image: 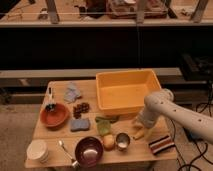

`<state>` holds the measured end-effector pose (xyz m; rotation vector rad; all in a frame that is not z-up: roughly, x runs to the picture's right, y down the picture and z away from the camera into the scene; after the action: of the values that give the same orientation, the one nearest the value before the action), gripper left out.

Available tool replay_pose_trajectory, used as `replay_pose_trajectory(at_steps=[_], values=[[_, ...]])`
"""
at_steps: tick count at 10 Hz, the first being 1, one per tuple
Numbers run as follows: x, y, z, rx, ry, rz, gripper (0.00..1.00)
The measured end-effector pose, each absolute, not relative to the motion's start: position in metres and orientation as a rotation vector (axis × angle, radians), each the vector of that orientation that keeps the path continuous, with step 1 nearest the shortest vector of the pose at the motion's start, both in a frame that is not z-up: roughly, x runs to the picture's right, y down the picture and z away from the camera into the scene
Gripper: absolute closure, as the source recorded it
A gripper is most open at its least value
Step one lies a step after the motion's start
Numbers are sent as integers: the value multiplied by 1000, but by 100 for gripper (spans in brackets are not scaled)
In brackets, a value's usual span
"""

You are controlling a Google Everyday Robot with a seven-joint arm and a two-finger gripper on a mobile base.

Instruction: Place pepper in paper cup

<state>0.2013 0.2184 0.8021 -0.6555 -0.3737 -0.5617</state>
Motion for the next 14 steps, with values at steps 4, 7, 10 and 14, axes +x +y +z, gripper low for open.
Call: replay_pose_trajectory(at_steps=[4,7,10,14], values=[[201,218,802,-656,-374,-562,40],[201,218,802,-656,-374,-562,40],[201,218,802,-655,-374,-562,40],[201,215,803,-655,-376,-556,40]])
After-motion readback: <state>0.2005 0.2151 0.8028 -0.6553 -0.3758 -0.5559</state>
